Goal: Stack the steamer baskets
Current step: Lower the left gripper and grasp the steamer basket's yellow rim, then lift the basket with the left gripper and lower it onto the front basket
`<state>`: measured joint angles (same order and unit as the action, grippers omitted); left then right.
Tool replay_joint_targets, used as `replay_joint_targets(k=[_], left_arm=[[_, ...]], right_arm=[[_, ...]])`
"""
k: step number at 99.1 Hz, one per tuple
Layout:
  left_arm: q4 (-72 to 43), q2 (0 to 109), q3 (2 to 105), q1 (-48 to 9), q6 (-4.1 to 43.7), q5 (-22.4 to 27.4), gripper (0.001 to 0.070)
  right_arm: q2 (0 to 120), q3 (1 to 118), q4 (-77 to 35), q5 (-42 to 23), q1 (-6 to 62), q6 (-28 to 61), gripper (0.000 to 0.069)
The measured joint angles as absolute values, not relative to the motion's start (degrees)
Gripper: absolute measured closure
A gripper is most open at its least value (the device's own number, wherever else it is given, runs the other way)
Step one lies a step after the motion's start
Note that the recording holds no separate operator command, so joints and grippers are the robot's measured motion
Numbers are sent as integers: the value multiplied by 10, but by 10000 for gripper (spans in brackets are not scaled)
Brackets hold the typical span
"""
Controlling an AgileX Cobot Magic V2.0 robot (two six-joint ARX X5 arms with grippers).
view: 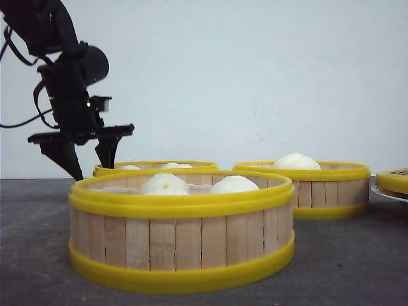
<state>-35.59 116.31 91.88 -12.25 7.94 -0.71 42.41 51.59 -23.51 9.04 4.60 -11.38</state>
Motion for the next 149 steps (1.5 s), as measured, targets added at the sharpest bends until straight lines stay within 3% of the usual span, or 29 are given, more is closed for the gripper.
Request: replay_joint_targets(k=[15,33,62,95,114,128,149], left_arm=[[-344,1167,919,-123,83,-12,486],[-342,1167,919,-126,86,-11,582],[-347,1167,923,-129,99,-16,669],[-351,1143,927,-124,112,-17,682],[-364,1049,927,-114,105,-16,682],[-392,959,927,-110,103,13,682],[-477,856,927,-142,91,44,682]], right_arm=[[425,516,-247,90,46,-114,212],[427,516,-251,90,46,-114,212],[427,516,-251,90,46,-114,212],[427,516,-253,90,46,-114,212],[427,516,-253,90,46,-114,212],[427,516,-254,90,46,-114,212],[427,516,-254,90,46,-114,212]])
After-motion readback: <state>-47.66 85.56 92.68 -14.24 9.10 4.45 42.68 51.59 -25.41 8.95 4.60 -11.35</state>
